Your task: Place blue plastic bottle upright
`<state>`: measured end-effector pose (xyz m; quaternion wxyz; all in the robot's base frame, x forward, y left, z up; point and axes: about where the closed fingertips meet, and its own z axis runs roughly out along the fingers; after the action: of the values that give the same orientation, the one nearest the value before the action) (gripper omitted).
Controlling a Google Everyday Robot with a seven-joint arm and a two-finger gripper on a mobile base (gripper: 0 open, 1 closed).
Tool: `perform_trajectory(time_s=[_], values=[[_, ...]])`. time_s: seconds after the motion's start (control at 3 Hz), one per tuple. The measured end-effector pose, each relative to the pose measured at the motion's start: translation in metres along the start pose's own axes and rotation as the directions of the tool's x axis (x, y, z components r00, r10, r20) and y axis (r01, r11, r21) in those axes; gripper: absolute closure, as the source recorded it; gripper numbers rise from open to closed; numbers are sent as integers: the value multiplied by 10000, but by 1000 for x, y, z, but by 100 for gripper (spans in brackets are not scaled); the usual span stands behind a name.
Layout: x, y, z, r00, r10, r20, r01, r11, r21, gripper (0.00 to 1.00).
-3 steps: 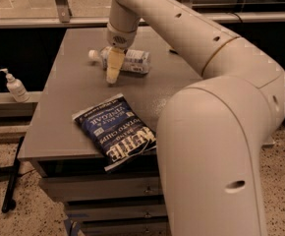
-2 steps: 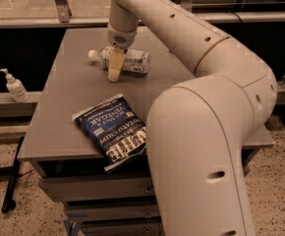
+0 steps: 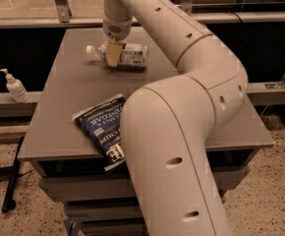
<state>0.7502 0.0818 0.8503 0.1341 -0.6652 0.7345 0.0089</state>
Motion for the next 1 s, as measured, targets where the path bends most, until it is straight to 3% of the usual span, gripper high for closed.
perform_trajectory(time_s=[0.33,0.67,1.0], values=[[-10,0,-41,9989,-88,460,84,9999,99,89],[-2,4,-88,9878,197,1543,-245,9993,293,100],[28,14,-137,9546,728,2890,-911,9946,506,100]])
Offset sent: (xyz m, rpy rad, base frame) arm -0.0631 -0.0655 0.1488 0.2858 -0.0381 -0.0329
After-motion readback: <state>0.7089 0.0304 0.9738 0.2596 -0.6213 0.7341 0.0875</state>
